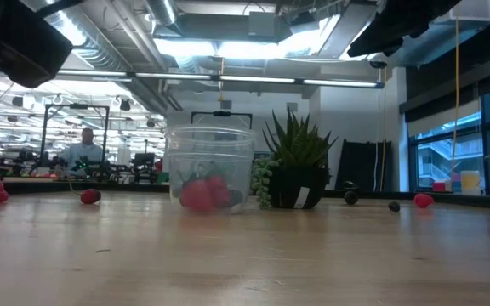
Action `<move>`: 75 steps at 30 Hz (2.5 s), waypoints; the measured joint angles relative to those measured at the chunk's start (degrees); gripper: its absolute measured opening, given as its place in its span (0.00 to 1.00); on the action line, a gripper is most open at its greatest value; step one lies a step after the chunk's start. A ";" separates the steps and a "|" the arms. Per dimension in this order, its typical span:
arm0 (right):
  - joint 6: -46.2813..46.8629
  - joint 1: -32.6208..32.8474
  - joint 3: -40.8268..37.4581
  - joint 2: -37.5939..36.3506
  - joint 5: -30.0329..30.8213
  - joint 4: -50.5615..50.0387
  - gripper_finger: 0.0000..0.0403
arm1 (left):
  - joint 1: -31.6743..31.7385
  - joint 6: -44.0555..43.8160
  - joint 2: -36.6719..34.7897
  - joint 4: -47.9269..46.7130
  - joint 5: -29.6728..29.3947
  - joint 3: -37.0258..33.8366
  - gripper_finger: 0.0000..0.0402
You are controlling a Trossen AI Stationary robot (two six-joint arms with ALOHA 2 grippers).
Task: Pick and placing Produce into tupperware
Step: Put the black cherry into the transparent container
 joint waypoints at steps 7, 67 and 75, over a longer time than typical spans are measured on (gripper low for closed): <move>0.00 0.00 -0.02 0.00 -0.02 -0.32 0.26 | 0.00 2.44 0.07 0.28 1.15 0.00 0.41; -0.29 0.01 -0.02 0.00 -0.02 -1.06 0.26 | 1.00 7.63 -3.16 2.51 -4.82 -0.20 0.30; -0.46 0.02 -0.04 0.00 -0.02 0.86 0.26 | 6.39 16.88 -13.82 3.12 -25.62 -0.13 0.28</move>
